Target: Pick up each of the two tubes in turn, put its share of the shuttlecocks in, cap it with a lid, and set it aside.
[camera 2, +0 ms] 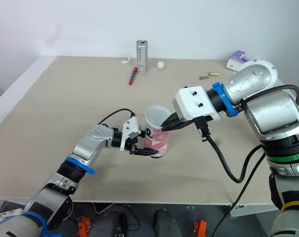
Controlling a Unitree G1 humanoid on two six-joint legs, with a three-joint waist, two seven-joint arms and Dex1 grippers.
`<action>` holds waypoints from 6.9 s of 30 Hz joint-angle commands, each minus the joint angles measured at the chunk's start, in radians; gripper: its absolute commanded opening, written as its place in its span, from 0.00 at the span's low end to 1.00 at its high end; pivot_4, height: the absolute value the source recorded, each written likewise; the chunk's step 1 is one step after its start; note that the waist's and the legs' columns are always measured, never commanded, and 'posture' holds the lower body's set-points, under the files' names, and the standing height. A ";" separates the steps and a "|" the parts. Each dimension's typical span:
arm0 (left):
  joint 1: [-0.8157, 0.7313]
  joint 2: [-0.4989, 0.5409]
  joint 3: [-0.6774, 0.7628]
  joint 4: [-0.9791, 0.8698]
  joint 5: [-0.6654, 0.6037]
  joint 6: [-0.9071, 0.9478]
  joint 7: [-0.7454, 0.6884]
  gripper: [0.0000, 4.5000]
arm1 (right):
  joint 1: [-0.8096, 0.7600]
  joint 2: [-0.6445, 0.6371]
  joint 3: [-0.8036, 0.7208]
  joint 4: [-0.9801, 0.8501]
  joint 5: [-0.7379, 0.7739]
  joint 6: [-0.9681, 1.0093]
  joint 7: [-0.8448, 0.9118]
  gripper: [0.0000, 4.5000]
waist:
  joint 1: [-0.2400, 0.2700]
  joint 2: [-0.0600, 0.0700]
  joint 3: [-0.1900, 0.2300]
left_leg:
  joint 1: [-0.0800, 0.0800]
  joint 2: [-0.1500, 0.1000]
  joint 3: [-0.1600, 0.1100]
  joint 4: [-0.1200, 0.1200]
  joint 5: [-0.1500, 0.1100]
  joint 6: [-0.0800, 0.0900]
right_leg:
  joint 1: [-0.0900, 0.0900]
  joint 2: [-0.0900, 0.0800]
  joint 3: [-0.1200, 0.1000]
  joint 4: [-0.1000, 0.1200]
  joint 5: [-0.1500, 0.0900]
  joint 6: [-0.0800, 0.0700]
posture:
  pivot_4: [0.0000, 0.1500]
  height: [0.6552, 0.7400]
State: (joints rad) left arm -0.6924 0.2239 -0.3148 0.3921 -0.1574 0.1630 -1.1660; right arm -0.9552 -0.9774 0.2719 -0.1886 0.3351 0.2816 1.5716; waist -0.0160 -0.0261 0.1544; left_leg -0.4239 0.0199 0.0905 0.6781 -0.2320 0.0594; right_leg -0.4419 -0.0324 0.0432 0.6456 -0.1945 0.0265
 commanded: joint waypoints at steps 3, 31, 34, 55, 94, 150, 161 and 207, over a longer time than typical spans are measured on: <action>0.020 0.007 -0.010 0.002 0.014 0.035 0.008 0.71 | -0.034 0.012 0.012 0.053 -0.020 -0.048 0.043 0.01 | 0.000 0.000 0.000 | 0.000 0.000 0.000 0.000 0.000 0.000 | 0.000 0.000 0.000 0.000 0.000 0.000 | 1.00 1.00; 0.014 0.018 -0.002 0.002 0.012 0.043 0.001 0.71 | -0.009 0.072 -0.259 -0.027 0.252 0.404 -0.258 0.43 | 0.000 0.000 0.000 | 0.000 0.000 0.000 0.000 0.000 0.000 | 0.000 -0.003 -0.001 0.000 0.000 -0.001 | 1.00 1.00; 0.012 0.017 -0.003 0.003 0.012 0.041 0.000 0.71 | 0.026 0.115 -0.282 -0.077 0.278 0.513 -0.388 0.29 | 0.000 0.000 0.000 | 0.000 0.001 0.000 -0.001 0.000 0.000 | 0.000 -0.004 -0.003 0.000 0.000 -0.001 | 1.00 1.00; 0.022 0.021 -0.006 -0.008 0.014 0.043 0.004 0.71 | 0.088 0.095 -0.062 -0.097 0.086 0.431 -0.385 0.00 | -0.002 0.000 0.000 | 0.000 0.000 -0.001 -0.001 0.000 0.000 | 0.000 0.000 -0.004 0.000 -0.001 0.000 | 1.00 1.00; 0.028 0.010 -0.001 -0.011 0.013 0.023 0.019 0.71 | 0.004 0.106 0.020 0.028 0.045 0.678 -0.402 0.00 | -0.002 -0.003 -0.003 | 0.001 0.001 -0.002 -0.001 0.000 0.000 | 0.001 -0.014 -0.021 0.000 -0.001 0.000 | 1.00 1.00; 0.204 0.221 0.140 -0.283 -0.179 -0.071 -0.134 1.00 | 0.731 0.427 -0.261 0.114 0.034 -0.136 -0.497 0.98 | 0.000 -0.001 0.000 | -0.001 0.002 -0.004 -0.005 0.000 0.000 | 0.002 -0.009 -0.025 -0.006 -0.003 0.003 | 1.00 1.00; 0.252 0.223 0.142 -0.349 -0.202 -0.006 -0.092 1.00 | 0.666 0.497 -0.196 0.164 -0.007 -0.164 -0.529 0.98 | -0.002 -0.001 0.000 | 0.000 0.003 -0.004 -0.005 0.000 -0.001 | 0.002 -0.008 -0.025 -0.005 -0.003 0.003 | 1.00 1.00; 0.269 0.211 0.110 -0.362 -0.191 -0.034 -0.075 1.00 | 0.810 0.524 -0.708 0.076 -0.006 -0.010 -1.192 0.73 | 0.000 -0.001 0.000 | 0.001 0.002 -0.004 -0.005 0.003 -0.004 | 0.001 -0.009 -0.025 -0.002 -0.001 -0.001 | 1.00 1.00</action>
State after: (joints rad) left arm -0.4185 0.4393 -0.2014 0.0635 -0.3327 0.1313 -1.2324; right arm -0.1452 -0.4454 -0.3430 -0.1394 0.3741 0.2861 0.5113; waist -0.0161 -0.0273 0.1540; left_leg -0.4230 0.0218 0.0867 0.6730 -0.2294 0.0551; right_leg -0.4407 -0.0416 0.0181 0.6433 -0.1953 0.0251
